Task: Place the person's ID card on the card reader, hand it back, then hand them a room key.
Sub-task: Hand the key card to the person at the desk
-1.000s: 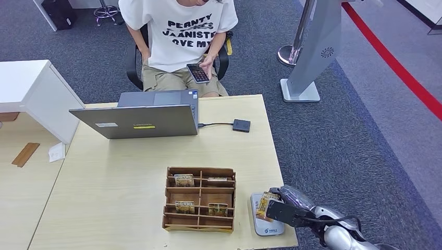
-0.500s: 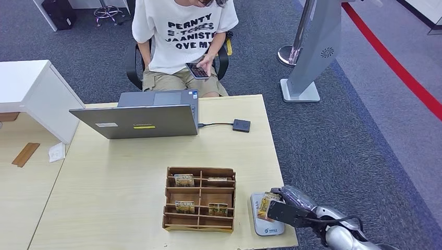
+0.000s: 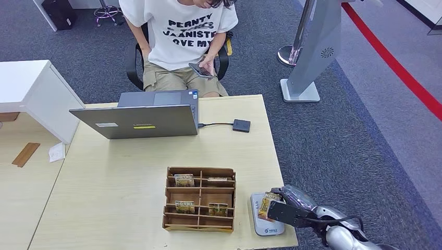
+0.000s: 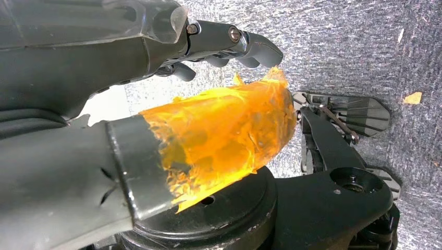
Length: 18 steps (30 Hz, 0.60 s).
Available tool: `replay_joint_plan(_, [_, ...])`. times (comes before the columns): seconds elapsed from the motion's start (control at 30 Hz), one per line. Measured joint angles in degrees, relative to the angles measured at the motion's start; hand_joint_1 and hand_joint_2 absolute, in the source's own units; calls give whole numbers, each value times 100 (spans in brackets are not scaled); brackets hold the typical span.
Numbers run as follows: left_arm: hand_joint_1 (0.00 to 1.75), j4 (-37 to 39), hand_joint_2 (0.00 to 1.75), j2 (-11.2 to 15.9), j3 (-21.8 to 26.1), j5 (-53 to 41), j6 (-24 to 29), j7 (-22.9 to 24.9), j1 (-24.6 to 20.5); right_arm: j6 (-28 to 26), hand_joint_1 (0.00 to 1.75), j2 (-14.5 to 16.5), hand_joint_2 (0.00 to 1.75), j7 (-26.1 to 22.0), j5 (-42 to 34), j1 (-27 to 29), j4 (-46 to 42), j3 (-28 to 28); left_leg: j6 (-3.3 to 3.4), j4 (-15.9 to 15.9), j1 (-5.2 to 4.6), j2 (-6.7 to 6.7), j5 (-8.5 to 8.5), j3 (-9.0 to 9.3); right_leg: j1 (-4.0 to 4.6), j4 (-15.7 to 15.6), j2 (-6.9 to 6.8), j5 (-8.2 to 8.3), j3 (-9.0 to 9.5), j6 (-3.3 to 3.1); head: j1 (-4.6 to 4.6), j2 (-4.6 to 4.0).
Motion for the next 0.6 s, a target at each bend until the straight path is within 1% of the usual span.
replay_joint_plan(0.6, [0,0,0,1,-4,8,7,0,0,-61,175,-5,175,2,11,48,-27,-5,0,0,0,0,0,0,0,0,0,0,0,0,-1,0])
